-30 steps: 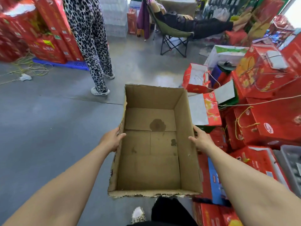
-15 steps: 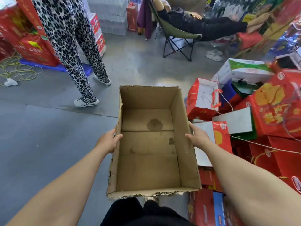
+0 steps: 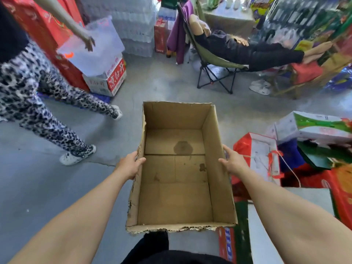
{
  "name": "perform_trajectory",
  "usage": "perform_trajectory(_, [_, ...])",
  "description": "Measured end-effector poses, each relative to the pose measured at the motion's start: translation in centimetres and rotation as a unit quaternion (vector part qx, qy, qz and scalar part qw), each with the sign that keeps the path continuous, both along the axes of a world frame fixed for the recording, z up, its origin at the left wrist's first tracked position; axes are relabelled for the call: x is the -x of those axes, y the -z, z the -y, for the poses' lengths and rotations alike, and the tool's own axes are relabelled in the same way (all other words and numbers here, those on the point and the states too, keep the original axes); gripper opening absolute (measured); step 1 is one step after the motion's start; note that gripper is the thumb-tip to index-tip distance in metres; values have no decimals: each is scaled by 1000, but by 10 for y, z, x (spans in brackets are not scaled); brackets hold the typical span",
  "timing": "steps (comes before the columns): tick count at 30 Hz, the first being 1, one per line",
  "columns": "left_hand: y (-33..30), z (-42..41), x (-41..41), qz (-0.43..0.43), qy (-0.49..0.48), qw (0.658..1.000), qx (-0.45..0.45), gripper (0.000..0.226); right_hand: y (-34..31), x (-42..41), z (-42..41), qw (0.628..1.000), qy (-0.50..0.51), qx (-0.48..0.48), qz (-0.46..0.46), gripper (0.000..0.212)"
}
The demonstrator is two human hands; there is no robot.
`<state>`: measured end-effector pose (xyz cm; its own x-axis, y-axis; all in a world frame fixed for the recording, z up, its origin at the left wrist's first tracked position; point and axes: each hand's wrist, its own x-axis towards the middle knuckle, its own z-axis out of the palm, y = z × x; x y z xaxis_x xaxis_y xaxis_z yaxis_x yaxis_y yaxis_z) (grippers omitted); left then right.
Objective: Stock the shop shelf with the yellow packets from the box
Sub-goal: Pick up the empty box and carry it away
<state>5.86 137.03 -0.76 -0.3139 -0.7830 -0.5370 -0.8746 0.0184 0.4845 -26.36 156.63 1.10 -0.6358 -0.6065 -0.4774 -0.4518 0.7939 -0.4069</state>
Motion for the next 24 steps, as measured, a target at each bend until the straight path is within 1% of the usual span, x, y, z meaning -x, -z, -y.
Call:
perform_trajectory(2, [-8, 51, 10, -1, 2, 1000, 2, 61, -9, 9, 51, 1000, 2, 4, 6, 67])
perform_trajectory(5, [-17, 135, 21, 18, 20, 999, 40, 62, -15, 24, 130, 1000, 2, 7, 1, 69])
perform_trajectory(9, [-29, 234, 36, 21, 16, 998, 48, 60, -25, 37, 234, 999, -6, 36, 10, 67])
perform_trajectory(12, [-32, 306, 46, 15, 4, 999, 51, 60, -32, 47, 308, 999, -16, 44, -4, 66])
perform_trajectory(16, [-33, 405, 60, 24, -5, 997, 67, 63, -30, 68, 418, 998, -28, 64, 12, 65])
perform_trajectory(19, [-38, 481, 68, 32, -31, 997, 69, 63, -31, 80, 505, 996, -44, 71, 21, 65])
perform_trajectory(24, [-53, 597, 66, 33, -60, 995, 66, 63, -45, 91, 641, 995, -63, 67, 35, 66])
